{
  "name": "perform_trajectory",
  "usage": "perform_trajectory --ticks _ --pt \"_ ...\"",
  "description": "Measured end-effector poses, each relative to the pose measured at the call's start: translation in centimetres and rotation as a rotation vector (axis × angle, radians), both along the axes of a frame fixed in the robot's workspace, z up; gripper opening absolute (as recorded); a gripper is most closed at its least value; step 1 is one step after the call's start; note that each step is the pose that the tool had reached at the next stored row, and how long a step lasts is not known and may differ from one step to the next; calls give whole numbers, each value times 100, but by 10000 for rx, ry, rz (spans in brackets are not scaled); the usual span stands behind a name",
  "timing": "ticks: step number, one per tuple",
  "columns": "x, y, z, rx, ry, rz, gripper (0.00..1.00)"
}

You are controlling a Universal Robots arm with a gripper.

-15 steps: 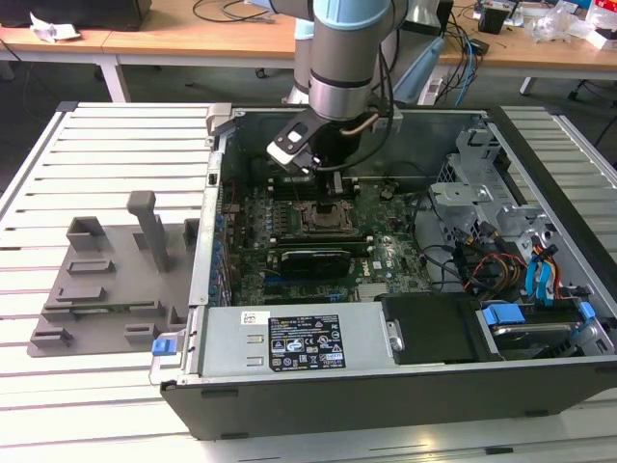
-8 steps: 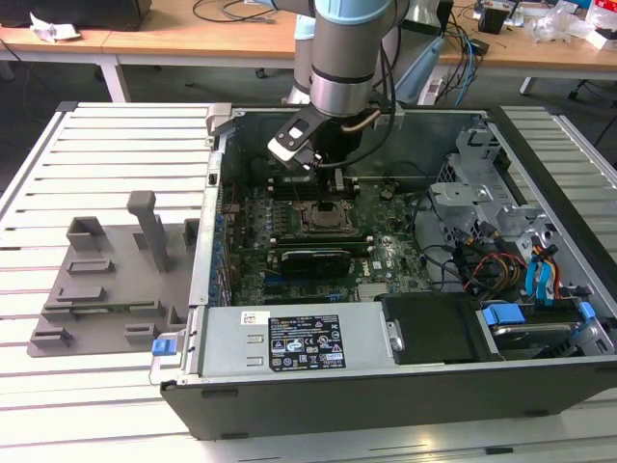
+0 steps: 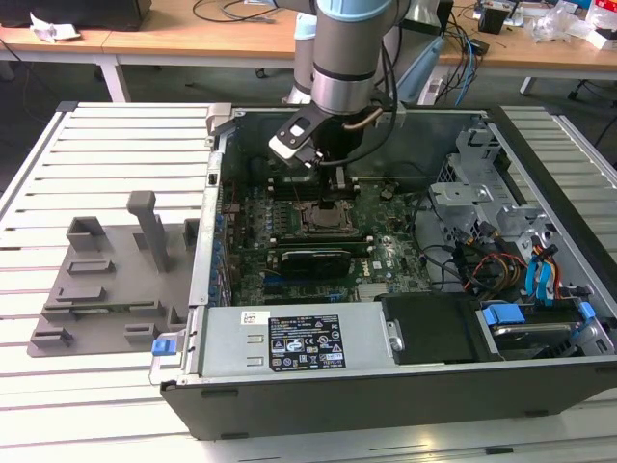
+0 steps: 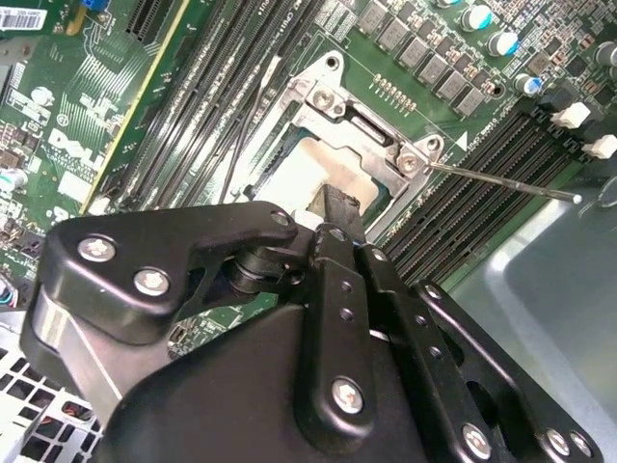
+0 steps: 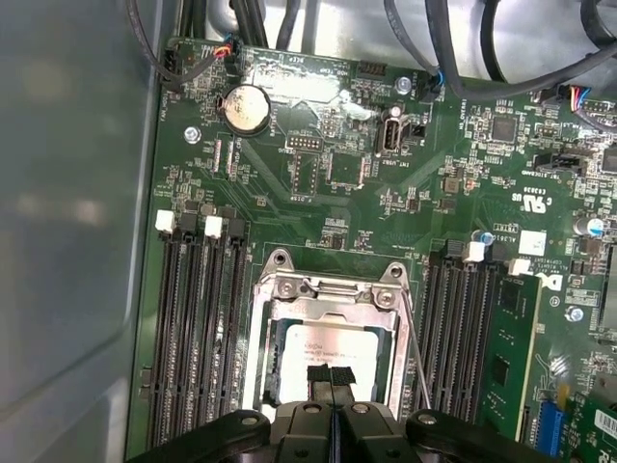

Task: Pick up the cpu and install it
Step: 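Close the cpu cover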

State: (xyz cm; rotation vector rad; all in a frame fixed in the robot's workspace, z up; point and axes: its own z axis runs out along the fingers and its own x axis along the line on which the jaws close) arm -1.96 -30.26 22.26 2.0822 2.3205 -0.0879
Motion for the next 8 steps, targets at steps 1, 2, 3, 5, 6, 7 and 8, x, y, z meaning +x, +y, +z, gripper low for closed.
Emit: perform_trajectory --ticks 1,2,3,5,6,7,8 --pt "8 0 3 0 0 0 11" --pt "14 0 5 -1 0 1 11" --pt "17 0 7 -1 0 0 11" --pt "28 0 13 -1 0 0 11" --pt "32 0 17 -2 1 0 11" --pt "36 0 20 -2 1 0 11" --pt "40 0 24 -2 1 0 11"
